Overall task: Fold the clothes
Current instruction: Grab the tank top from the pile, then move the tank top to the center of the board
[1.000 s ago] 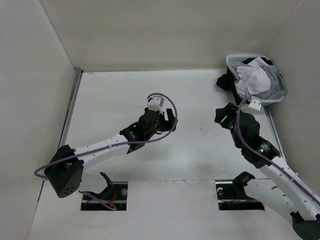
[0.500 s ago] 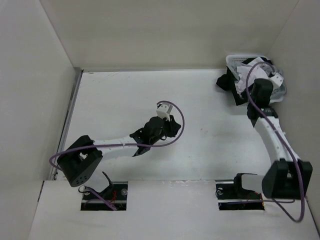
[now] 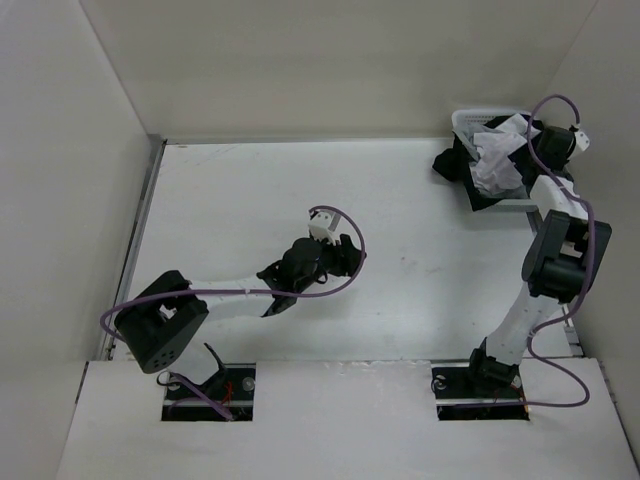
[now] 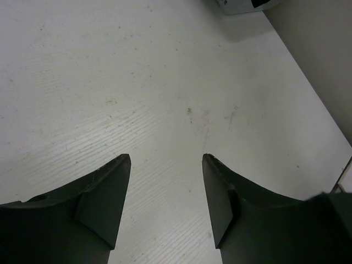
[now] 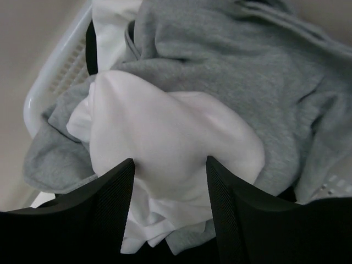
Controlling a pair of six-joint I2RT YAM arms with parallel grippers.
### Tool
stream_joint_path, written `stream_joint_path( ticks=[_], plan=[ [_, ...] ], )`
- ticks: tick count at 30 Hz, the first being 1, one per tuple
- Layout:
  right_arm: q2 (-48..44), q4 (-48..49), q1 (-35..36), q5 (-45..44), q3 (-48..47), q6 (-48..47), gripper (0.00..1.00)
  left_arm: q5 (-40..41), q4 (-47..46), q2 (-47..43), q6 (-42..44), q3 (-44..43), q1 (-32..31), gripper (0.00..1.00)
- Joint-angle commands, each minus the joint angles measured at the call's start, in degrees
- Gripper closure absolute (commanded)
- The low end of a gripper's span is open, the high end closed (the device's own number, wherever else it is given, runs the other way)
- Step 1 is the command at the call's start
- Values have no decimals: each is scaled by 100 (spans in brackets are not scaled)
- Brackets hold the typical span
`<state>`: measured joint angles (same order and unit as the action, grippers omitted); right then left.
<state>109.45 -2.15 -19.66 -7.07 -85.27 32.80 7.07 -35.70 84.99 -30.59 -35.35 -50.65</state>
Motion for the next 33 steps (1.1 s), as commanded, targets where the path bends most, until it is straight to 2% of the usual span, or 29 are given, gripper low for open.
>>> stream_joint_path(
  ticks=[1,4,8,11,16,23,26,30,33],
  plan=[
    [85,346,80,592,-402,25,42,-39,-473,-9,62,29,-19,46],
    [164,426,89,576,-402,8,55,-57,-481,70,44,-7,-19,46],
    [174,453,89,497,-411,42,85,-83,-481,88,27,-7,-10,46],
    [-238,601,124,286,-140,-10,92,-83,-490,114,9,-24,-1,46],
    [-1529,944,405,-66,493,-54,91,-118,-490,141,-8,-86,-45,46],
    [-3243,954,1187,-251,1021,-63,94,-83,-376,18,0,-235,-19,47],
    [-4008,927,1722,-172,1267,-28,94,13,-78,-315,-61,-349,25,47],
    [-4914,708,2627,82,1452,51,93,548,694,-1009,-254,-577,121,47],
    [-5451,646,3567,206,2135,279,89,936,1213,-1641,-465,-561,367,46]
  ],
)
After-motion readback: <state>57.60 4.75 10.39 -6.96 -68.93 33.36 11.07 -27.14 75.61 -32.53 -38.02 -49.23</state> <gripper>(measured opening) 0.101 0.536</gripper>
